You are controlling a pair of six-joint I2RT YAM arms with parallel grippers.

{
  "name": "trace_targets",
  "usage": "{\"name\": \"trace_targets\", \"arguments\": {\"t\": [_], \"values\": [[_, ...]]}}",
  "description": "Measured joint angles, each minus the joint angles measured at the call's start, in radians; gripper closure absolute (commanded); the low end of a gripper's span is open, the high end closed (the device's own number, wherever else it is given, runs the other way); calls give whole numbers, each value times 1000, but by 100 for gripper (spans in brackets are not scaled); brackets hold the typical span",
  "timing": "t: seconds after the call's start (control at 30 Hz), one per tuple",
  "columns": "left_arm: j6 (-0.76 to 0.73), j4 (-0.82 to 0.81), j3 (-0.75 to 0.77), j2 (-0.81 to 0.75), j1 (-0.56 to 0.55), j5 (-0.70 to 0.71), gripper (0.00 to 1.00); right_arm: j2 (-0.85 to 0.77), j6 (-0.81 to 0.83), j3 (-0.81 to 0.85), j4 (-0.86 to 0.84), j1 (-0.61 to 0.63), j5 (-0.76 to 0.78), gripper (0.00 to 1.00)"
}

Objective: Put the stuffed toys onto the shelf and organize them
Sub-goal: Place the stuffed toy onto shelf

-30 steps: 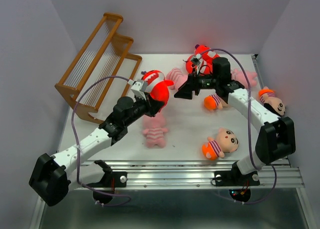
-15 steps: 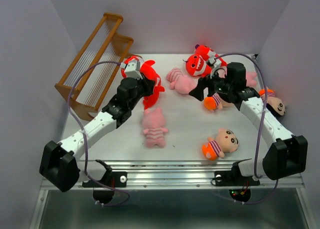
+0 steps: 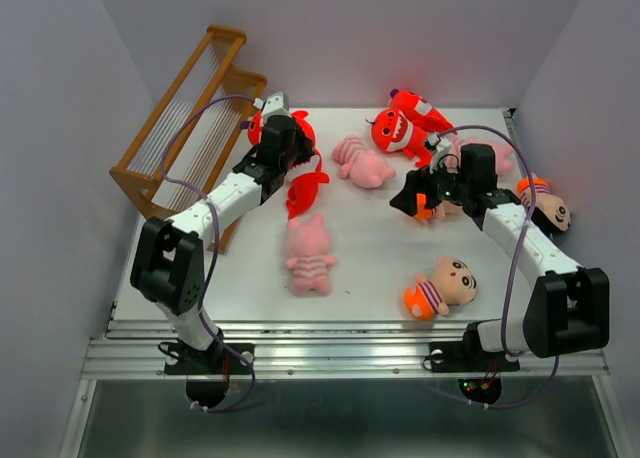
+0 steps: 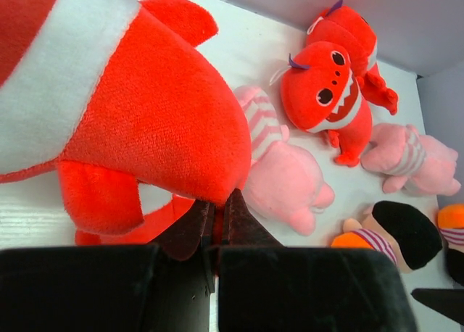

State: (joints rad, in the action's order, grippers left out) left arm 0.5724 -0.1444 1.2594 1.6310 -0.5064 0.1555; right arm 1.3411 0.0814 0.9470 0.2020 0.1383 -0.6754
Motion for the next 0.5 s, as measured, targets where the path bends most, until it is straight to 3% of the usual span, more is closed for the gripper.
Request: {"name": "trace_targets", "arguments": {"t": [0.5], "values": [[28,83,318,313,64,1,100,0,0,-40,-38,-18,-48,0]]}}
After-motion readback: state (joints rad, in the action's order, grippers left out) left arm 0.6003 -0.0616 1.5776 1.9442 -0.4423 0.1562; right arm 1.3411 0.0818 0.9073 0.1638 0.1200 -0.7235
